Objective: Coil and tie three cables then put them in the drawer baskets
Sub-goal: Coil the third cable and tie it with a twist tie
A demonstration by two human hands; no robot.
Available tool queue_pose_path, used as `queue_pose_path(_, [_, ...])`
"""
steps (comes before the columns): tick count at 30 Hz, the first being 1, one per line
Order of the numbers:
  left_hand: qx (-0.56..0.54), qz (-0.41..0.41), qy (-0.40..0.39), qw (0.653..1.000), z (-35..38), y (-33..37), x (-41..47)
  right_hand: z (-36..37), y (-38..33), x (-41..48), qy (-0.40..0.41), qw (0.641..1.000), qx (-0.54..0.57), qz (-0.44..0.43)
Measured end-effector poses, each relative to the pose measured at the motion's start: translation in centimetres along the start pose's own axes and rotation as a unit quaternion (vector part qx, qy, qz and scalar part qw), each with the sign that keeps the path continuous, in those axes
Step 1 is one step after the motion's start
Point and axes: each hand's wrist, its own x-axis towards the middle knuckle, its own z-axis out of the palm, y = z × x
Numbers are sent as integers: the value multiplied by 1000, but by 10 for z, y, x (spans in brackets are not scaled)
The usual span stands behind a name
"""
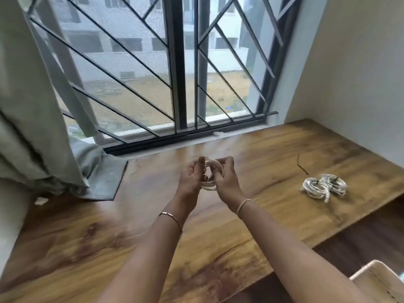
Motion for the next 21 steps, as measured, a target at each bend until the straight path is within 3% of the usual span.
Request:
queue_pose_path(8, [-7, -35, -17, 999, 52, -14, 15, -57, 11, 1, 44, 999, -7, -10])
queue_pose_path(16, [18, -30, -94, 995, 122, -33, 35, -112, 35, 26, 184, 980, -77, -22])
queue_pose_path(21, [58, -48, -91, 993, 160, -53, 54, -149, 58, 45, 190, 977, -96, -11])
